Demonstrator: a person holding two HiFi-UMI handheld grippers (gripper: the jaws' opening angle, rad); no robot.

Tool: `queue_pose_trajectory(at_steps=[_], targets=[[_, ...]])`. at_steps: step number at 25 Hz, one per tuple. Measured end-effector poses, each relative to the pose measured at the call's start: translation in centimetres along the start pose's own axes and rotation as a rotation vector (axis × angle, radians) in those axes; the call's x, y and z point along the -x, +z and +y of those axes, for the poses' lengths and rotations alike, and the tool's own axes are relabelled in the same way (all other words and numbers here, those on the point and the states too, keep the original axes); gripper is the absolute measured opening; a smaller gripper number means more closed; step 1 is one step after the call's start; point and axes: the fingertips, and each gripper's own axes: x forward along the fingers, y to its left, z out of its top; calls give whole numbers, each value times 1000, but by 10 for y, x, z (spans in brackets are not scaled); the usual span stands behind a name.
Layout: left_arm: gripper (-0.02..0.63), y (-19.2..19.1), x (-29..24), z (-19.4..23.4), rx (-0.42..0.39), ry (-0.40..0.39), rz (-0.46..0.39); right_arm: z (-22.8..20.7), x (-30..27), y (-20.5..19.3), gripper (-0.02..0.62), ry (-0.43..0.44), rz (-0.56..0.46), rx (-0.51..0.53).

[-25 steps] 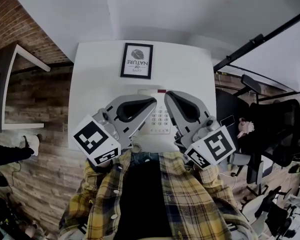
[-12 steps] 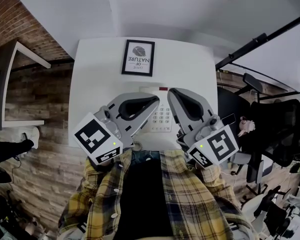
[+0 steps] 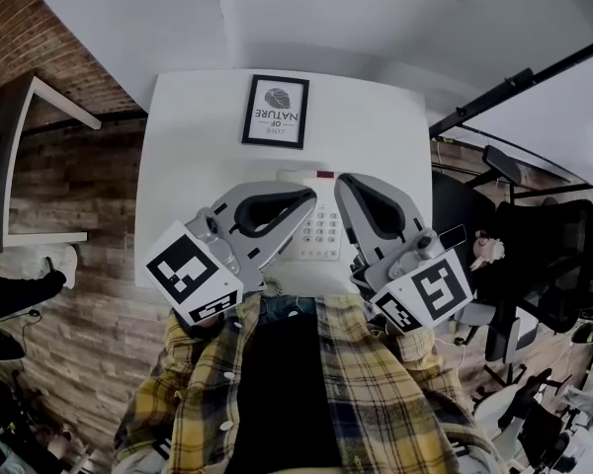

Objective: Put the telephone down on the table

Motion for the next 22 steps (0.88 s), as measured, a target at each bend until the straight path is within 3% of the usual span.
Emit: queue_pose_trajectory(at_steps=[22], targets=[[15, -3, -6, 1, 4, -15, 21, -12, -4, -10, 25, -13, 29, -14]])
